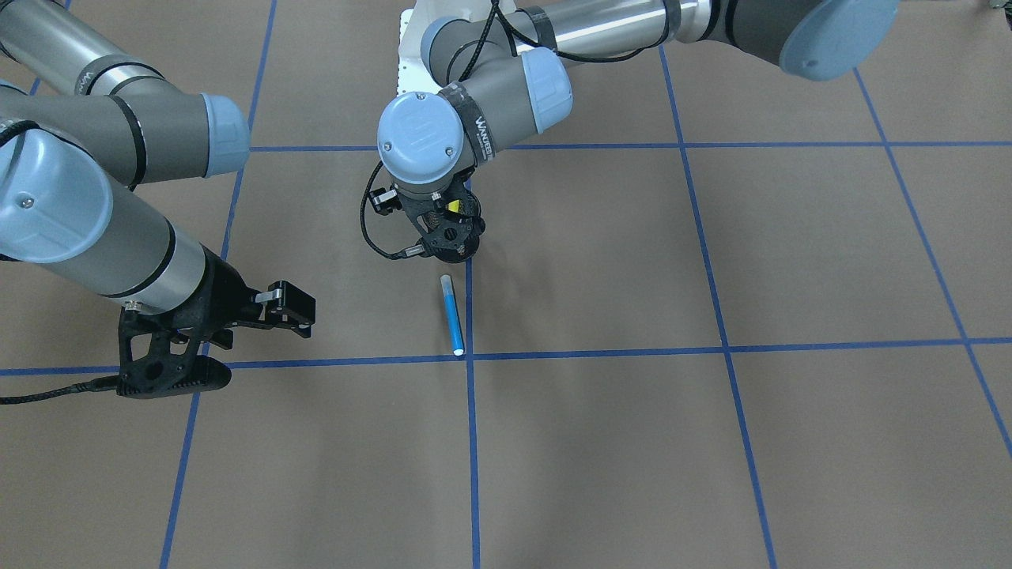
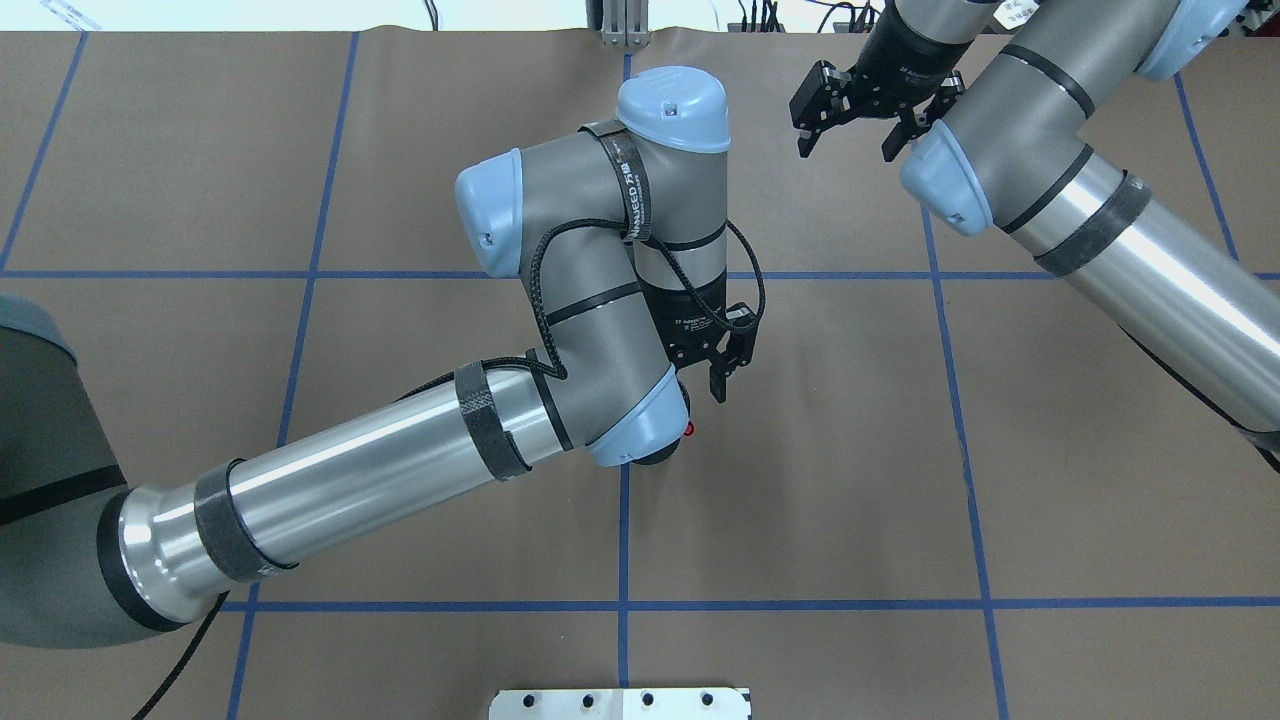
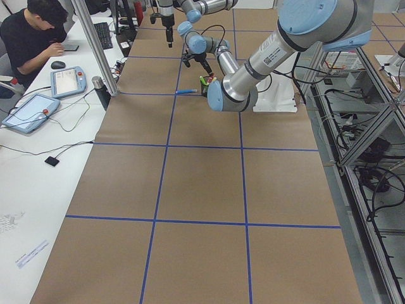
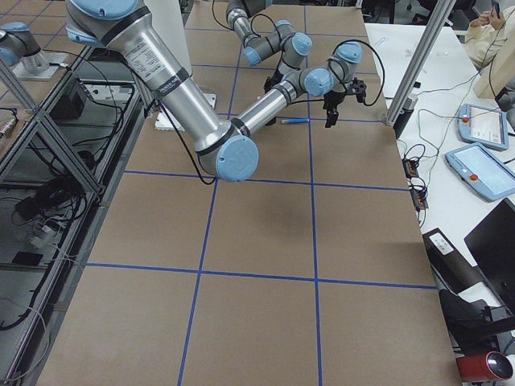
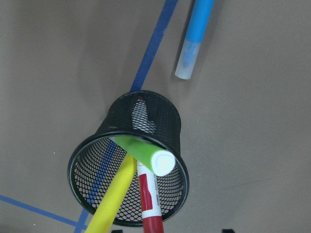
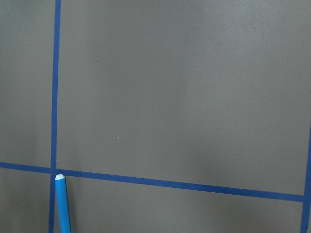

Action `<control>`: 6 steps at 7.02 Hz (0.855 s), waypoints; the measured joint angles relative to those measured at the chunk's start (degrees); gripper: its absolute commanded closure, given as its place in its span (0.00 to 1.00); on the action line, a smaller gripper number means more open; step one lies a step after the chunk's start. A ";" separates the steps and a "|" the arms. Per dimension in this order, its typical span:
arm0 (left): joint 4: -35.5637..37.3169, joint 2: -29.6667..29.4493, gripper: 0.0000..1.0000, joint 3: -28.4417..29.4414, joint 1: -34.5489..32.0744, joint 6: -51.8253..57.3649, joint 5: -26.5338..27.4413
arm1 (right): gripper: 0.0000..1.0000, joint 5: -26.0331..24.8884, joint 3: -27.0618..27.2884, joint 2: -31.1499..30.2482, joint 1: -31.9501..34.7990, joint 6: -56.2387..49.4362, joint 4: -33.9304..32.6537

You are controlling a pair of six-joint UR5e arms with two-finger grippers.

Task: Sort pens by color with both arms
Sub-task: 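Lower the left gripper into the cup and grasp the red-capped white marker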

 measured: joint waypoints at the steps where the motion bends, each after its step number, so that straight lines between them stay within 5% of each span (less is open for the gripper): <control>1: 0.01 0.03 0.35 0.10 0.19 -0.11 0.00 | 0.01 -0.21 -0.03 0.00 -0.19 0.00 0.00; 6: 0.08 0.09 0.51 0.62 0.97 -1.27 0.00 | 0.01 -0.77 0.00 0.00 -0.93 0.81 0.02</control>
